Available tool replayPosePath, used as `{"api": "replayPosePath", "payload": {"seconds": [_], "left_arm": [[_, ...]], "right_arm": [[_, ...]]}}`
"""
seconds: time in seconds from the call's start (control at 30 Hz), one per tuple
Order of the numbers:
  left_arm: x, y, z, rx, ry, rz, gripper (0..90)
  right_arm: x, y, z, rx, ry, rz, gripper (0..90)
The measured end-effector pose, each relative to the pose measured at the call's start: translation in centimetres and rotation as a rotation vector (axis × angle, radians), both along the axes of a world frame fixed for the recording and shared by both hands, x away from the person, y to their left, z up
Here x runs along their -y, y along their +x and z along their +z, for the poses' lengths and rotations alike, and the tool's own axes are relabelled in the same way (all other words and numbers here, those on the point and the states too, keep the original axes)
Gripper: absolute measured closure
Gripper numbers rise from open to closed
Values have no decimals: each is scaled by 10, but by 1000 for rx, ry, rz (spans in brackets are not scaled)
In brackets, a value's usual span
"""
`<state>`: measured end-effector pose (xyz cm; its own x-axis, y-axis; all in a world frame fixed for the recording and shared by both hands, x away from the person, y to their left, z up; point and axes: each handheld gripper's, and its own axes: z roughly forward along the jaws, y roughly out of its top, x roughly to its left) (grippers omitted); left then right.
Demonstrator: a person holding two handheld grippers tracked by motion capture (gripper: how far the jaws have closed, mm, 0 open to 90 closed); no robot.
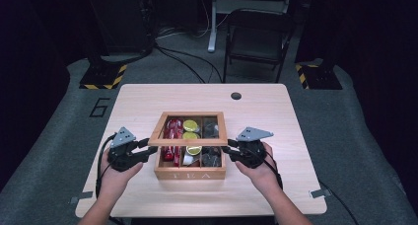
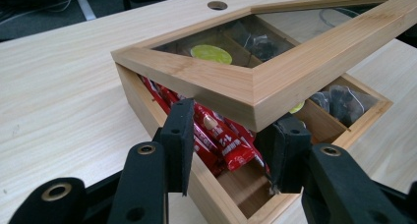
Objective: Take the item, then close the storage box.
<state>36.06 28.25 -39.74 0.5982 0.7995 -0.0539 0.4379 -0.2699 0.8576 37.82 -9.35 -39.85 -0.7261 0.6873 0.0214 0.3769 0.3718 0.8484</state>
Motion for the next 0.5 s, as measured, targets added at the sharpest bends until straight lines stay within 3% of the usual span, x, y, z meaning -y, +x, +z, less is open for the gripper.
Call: {"api": "replayPosePath", "payload": {"seconds": [0.23, 0.5], "left_arm": [[-1, 4, 4, 3, -15, 0, 588], [-2, 9, 13, 9, -21, -4, 588]], "right_arm": [[0, 4, 4, 17, 17, -25, 608], [-2, 10, 14, 49, -16, -15, 606]]}}
